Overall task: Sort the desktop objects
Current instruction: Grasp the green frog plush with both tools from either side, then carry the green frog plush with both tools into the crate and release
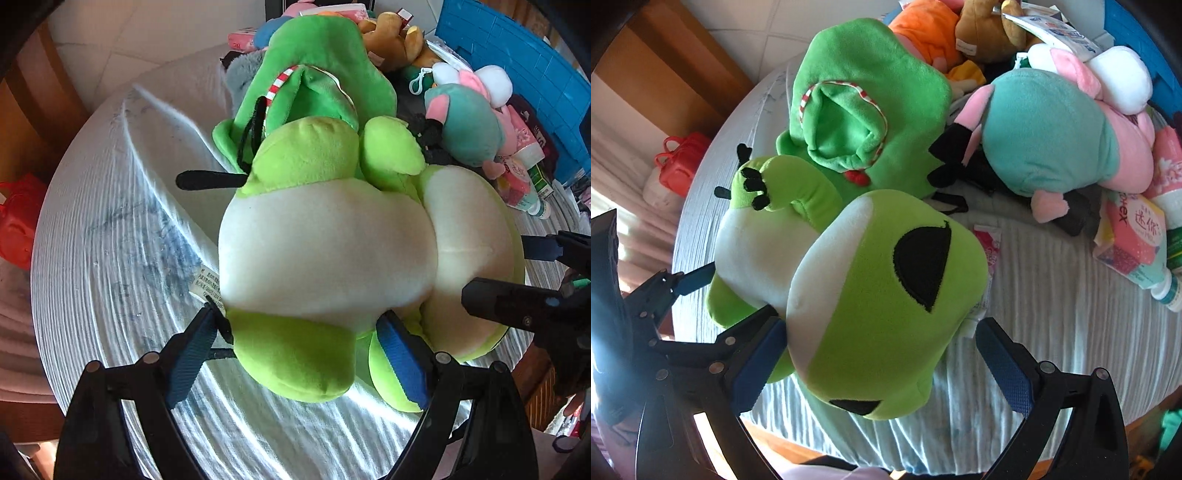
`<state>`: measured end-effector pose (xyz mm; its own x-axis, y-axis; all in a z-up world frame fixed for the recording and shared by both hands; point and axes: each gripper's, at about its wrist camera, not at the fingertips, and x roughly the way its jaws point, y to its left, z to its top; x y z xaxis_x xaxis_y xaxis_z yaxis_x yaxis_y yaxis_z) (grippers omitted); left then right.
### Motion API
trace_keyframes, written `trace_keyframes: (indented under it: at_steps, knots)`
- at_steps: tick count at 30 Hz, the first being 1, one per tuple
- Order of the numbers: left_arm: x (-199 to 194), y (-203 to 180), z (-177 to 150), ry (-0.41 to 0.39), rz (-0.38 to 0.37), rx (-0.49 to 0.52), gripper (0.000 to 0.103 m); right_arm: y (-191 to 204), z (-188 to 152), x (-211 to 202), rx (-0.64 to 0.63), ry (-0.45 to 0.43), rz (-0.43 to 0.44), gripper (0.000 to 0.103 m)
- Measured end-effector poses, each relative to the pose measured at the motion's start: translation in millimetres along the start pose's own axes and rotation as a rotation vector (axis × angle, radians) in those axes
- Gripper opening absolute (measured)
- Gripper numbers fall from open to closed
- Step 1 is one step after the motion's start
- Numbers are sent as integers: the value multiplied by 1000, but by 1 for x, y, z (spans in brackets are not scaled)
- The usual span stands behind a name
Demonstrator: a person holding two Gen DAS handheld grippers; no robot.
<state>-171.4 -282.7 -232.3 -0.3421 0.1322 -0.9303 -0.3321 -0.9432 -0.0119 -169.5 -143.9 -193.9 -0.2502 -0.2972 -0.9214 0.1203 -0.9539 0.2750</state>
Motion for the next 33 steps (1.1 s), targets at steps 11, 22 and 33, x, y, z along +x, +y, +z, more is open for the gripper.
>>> trace_keyframes:
  at_steps: [11, 22, 33]
  knots:
    - [18, -5, 6, 51, -61, 3, 92, 5, -1, 15, -32, 15, -79, 101]
    - [-36, -18, -1, -123, -53, 9, 62, 19, -3, -27, -128, -91, -83, 76]
    - [-95, -41, 41, -336, -64, 34, 62, 16, 9, -110, -177, -289, -139, 76]
